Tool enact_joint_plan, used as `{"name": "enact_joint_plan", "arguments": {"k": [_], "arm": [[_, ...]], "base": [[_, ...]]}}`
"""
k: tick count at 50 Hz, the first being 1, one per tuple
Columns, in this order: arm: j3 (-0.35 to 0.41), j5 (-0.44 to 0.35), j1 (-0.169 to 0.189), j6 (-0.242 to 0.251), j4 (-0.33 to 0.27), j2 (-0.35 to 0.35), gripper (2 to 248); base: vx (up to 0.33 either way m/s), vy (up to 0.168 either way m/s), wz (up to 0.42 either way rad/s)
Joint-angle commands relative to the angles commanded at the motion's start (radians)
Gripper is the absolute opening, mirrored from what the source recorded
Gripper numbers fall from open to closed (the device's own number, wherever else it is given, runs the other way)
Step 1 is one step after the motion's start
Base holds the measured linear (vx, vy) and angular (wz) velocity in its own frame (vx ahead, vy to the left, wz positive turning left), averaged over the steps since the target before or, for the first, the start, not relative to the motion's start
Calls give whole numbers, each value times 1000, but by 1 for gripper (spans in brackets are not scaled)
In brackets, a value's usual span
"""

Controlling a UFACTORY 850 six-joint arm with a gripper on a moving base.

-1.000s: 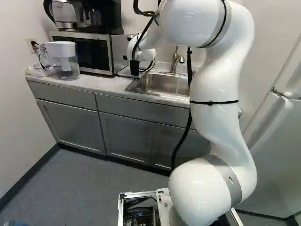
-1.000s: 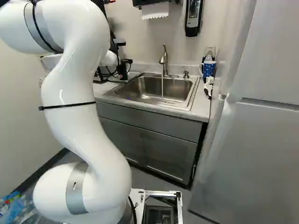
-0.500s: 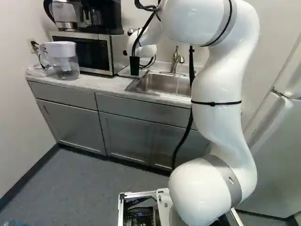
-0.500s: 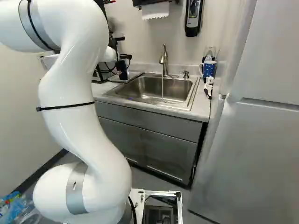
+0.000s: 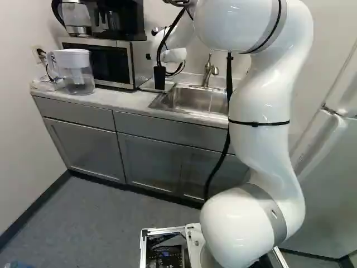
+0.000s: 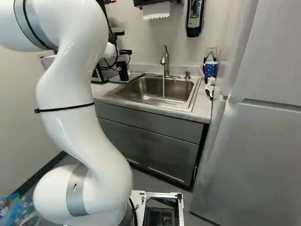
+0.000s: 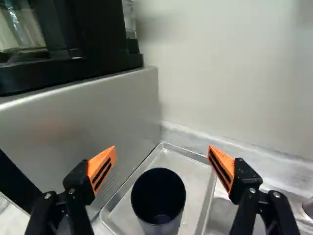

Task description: Rinse the cup and place it in the tray

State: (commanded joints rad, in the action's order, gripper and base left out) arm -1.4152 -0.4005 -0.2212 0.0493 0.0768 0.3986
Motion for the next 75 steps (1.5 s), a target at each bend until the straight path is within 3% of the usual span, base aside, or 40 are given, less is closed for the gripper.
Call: {"name": "enact_joint_plan", "arguments": {"k": [44, 75], "arm": [[-2, 6, 82, 0, 0, -76, 247], [-32, 154, 133, 0, 0, -105, 247]], "base": [[0, 0, 0], [0, 0, 0]]}}
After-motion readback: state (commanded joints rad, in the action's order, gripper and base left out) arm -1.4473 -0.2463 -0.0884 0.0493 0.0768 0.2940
